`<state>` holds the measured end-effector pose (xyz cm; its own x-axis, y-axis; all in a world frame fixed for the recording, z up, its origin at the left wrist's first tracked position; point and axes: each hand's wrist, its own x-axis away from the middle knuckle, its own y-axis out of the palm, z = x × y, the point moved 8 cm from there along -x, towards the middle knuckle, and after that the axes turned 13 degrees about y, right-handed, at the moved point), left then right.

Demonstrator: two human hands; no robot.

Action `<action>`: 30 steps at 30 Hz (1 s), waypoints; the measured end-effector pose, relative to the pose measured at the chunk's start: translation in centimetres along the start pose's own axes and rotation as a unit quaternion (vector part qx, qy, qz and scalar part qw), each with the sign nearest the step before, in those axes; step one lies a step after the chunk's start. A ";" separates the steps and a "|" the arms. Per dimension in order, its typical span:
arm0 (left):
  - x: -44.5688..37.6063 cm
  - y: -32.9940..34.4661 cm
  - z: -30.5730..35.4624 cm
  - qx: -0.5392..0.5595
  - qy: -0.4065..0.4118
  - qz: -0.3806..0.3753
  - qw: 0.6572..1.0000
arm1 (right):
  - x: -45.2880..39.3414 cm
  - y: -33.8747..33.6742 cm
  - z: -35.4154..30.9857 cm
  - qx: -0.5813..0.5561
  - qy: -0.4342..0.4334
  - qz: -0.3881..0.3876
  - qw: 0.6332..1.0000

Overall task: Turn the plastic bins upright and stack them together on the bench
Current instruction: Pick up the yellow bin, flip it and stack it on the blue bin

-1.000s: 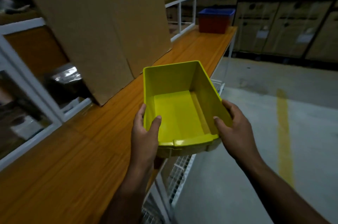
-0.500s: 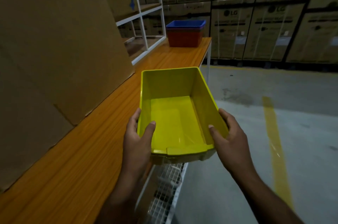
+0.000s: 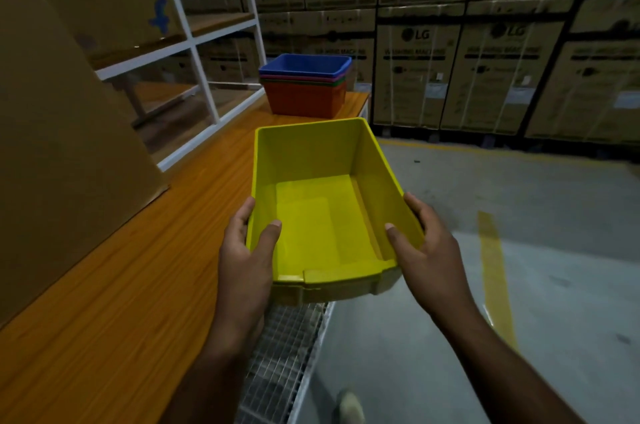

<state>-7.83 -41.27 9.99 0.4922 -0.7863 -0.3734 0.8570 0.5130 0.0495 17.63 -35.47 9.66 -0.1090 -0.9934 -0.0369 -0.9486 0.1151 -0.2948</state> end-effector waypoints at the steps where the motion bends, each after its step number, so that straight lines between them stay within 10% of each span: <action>1: -1.6 1.4 -1.0 0.004 0.001 0.000 1.000 | -2.3 0.0 0.3 -0.002 -0.001 0.003 1.000; 16: -27.5 18.6 -7.7 0.042 0.036 0.039 0.998 | -35.1 1.6 -3.9 -0.009 -0.065 0.003 0.998; 30: -44.2 31.2 -10.5 -0.025 0.101 0.169 0.980 | -62.8 4.8 -7.6 -0.066 -0.152 -0.158 0.973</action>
<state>-4.41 13.10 18.26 0.7019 -0.4868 -0.5200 0.6392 0.7526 0.1582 17.66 27.42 17.77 0.2690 -0.9298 -0.2513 -0.9524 -0.2179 -0.2134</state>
